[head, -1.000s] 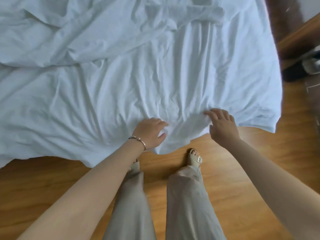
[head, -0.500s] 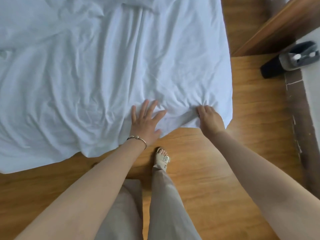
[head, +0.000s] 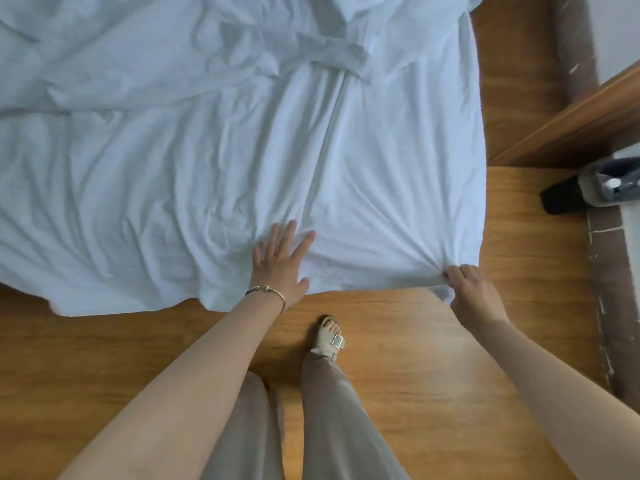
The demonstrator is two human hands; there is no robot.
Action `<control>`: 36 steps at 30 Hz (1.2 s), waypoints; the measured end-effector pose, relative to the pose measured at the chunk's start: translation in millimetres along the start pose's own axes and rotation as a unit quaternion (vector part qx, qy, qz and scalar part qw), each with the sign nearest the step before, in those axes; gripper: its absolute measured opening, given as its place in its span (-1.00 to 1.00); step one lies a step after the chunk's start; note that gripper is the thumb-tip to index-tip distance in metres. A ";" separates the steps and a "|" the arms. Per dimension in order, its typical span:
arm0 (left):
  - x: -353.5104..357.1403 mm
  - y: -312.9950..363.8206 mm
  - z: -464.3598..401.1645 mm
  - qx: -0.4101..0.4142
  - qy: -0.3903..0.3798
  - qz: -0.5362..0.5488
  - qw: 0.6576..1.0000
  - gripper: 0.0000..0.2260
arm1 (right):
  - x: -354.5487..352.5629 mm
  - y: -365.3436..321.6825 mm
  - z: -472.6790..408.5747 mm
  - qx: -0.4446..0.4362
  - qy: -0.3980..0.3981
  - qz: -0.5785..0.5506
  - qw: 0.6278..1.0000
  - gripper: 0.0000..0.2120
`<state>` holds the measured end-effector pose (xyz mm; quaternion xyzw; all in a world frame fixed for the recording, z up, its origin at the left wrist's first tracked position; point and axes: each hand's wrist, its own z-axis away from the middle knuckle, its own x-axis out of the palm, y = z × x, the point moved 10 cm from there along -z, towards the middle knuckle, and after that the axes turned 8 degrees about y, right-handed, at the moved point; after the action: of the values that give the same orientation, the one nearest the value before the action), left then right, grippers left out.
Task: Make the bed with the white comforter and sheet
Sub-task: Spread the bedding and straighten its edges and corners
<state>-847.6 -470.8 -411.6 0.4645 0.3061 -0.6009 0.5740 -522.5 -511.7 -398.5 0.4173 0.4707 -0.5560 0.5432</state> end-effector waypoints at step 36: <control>-190.2 -612.3 243.8 -0.373 0.226 0.633 0.639 -0.77 | -119.7 -875.9 -72.7 -0.053 -0.288 -0.440 0.849 -0.79</control>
<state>-1511.7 -519.3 -246.9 0.4122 0.2557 0.1992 0.8515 -1391.8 -444.7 -235.6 -0.0417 0.4564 -0.8063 0.3739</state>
